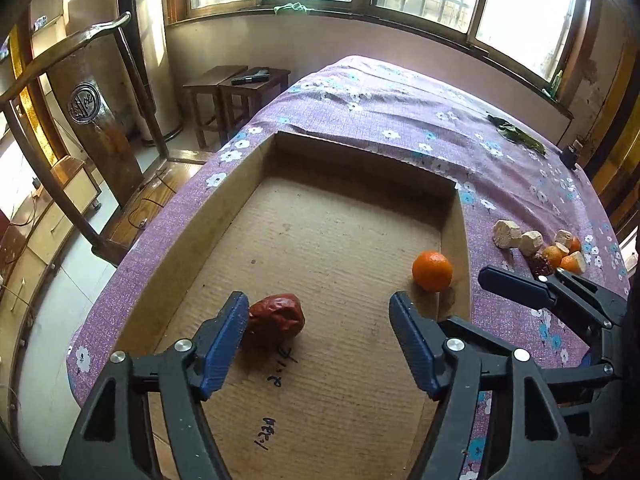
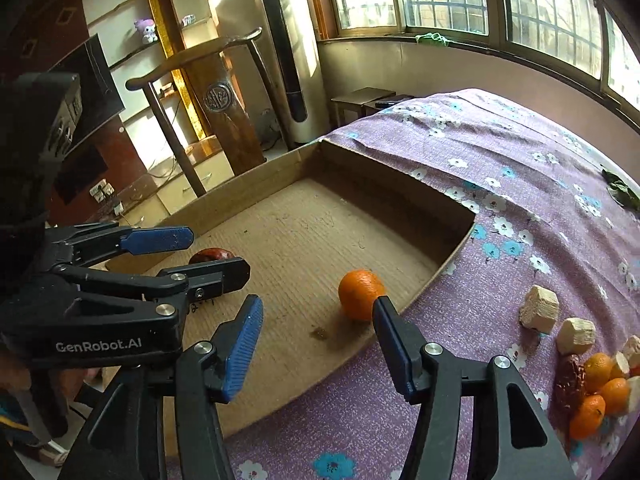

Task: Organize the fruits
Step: 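Carry the date and tangerine into the cardboard box and open both tools, then grasp a white yam chunk with the left tool while the right tool grasps a tangerine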

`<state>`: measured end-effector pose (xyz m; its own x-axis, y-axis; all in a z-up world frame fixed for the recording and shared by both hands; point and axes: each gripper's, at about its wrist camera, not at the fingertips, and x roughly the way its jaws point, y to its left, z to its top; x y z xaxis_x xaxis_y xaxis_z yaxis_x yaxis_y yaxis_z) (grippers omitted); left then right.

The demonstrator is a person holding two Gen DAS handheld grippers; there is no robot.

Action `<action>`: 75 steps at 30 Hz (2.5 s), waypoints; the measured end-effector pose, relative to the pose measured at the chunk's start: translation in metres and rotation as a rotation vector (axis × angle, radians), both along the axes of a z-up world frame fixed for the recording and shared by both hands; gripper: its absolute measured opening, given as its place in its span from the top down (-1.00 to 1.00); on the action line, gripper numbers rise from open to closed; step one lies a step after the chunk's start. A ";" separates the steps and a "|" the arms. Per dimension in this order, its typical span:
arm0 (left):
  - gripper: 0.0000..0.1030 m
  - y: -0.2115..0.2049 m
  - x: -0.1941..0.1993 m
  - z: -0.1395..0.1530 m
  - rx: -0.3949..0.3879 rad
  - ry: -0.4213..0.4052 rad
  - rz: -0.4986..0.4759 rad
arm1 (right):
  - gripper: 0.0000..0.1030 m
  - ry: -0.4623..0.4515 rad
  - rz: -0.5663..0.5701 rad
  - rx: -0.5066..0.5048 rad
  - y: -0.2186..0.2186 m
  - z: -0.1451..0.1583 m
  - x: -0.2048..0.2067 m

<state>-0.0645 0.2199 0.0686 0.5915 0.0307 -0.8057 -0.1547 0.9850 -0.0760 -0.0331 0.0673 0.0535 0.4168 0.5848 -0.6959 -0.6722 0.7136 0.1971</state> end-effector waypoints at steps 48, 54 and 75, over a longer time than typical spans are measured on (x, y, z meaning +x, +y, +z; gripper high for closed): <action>-0.59 -0.180 0.155 -0.031 0.040 0.167 -0.141 | -0.33 0.037 -0.439 0.125 -0.225 -0.017 -0.020; -0.42 -0.176 0.151 -0.045 -0.022 0.217 -0.163 | -0.33 0.035 -0.426 0.138 -0.224 -0.017 -0.017; 0.52 -0.163 0.101 -0.006 -0.133 0.157 -0.290 | 0.05 0.072 -0.402 -0.044 -0.184 -0.043 0.035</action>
